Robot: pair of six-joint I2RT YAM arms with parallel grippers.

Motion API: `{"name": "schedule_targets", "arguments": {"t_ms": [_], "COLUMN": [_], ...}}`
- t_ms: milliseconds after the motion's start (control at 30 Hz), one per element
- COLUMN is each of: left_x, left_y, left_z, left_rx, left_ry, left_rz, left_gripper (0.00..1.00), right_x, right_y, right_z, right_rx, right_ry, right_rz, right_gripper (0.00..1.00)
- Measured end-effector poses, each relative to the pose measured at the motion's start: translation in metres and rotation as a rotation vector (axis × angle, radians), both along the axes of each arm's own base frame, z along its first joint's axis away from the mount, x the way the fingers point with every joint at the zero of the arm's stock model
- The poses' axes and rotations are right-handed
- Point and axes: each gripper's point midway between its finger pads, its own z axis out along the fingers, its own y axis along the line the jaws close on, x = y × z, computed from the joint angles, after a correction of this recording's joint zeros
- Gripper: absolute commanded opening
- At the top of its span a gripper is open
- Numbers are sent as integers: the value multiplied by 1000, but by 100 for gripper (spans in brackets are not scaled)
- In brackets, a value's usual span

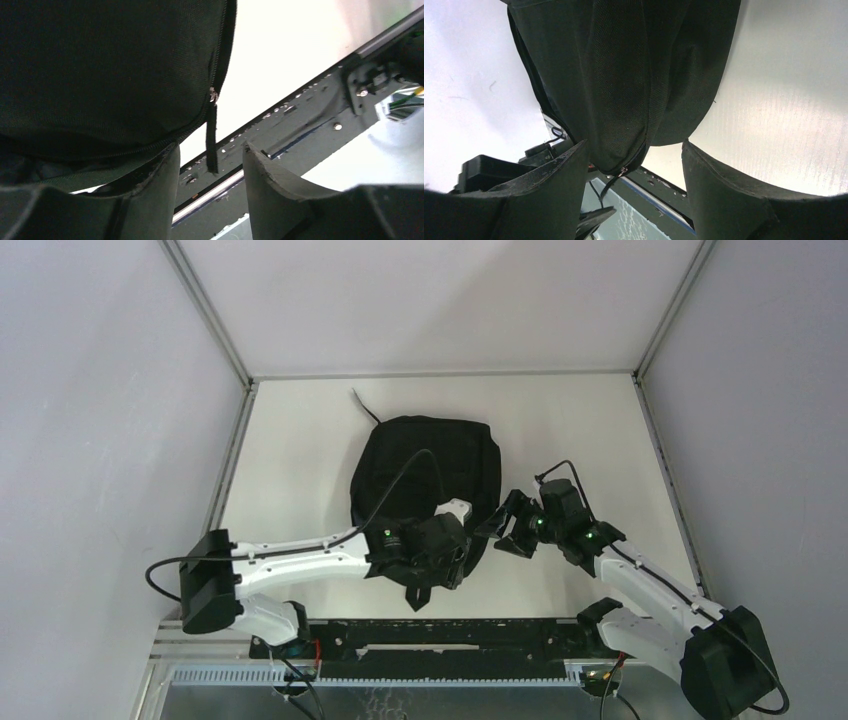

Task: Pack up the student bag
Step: Zip the student bag at the center of the board.

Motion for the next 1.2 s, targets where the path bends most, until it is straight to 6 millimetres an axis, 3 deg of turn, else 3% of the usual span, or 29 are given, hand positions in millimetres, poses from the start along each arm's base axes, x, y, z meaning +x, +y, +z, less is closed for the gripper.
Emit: {"name": "schedule_targets", "arguments": {"t_ms": [167, 500, 633, 867, 900, 967, 1000, 1200], "left_x": [-2, -2, -5, -8, -8, -6, -6, -2], "left_y": [6, 5, 1, -4, -4, -5, -5, -5], "left_z": [-15, -15, -18, -19, -18, -18, -19, -20], "left_rx": [58, 60, 52, 36, 35, 34, 34, 40], "left_ry": [24, 26, 43, 60, 58, 53, 54, 39], "left_rz": [5, 5, -7, -21, -20, -16, -12, 3], "left_gripper": [45, 39, 29, 28, 25, 6, 1, 0], "right_x": [0, -2, -3, -3, -3, -3, -3, -5], "right_y": [0, -1, -1, -1, -1, -1, -1, 5], "right_z": [-1, -8, -10, -10, -10, -10, -10, -13], "right_rx": [-2, -14, -17, -17, -17, -17, -17, -12], "right_ry": [0, 23, 28, 28, 28, 28, 28, 40], "right_rz": [1, 1, 2, 1, 1, 1, 2, 19], "right_gripper": [75, 75, 75, 75, 75, 75, 76, 75]}}
